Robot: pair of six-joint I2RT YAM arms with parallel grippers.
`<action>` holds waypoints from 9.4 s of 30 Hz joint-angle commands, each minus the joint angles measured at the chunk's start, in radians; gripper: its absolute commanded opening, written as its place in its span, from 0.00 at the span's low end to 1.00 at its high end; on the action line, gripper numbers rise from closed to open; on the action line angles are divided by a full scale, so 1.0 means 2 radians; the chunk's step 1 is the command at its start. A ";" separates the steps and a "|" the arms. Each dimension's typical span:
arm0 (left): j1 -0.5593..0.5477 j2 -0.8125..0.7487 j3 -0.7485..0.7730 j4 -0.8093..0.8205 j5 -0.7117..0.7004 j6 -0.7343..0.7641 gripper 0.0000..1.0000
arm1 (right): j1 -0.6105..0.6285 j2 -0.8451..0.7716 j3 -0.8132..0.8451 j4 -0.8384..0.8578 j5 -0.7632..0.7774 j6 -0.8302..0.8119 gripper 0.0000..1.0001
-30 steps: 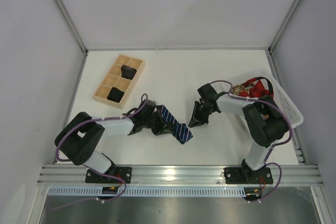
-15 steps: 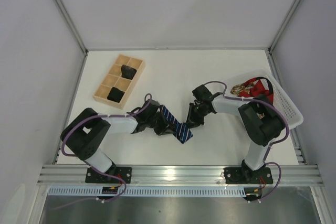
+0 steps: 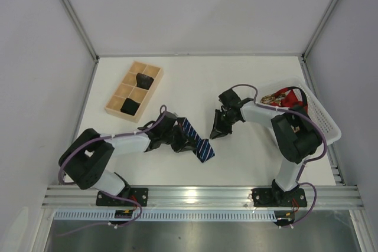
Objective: Roll the ties
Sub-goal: Roll the tie
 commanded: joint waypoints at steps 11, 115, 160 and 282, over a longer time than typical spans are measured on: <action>-0.003 -0.032 -0.012 -0.081 -0.029 0.022 0.01 | 0.008 0.002 0.025 -0.019 0.014 -0.042 0.17; 0.096 -0.075 0.095 -0.446 -0.148 0.280 0.40 | -0.026 -0.145 -0.172 0.082 -0.051 0.060 0.17; 0.093 -0.054 0.030 -0.359 -0.125 0.263 0.07 | -0.026 -0.129 -0.176 0.077 -0.068 0.044 0.16; 0.048 0.066 0.070 -0.208 0.091 0.312 0.04 | 0.076 0.000 -0.156 0.262 -0.153 0.026 0.45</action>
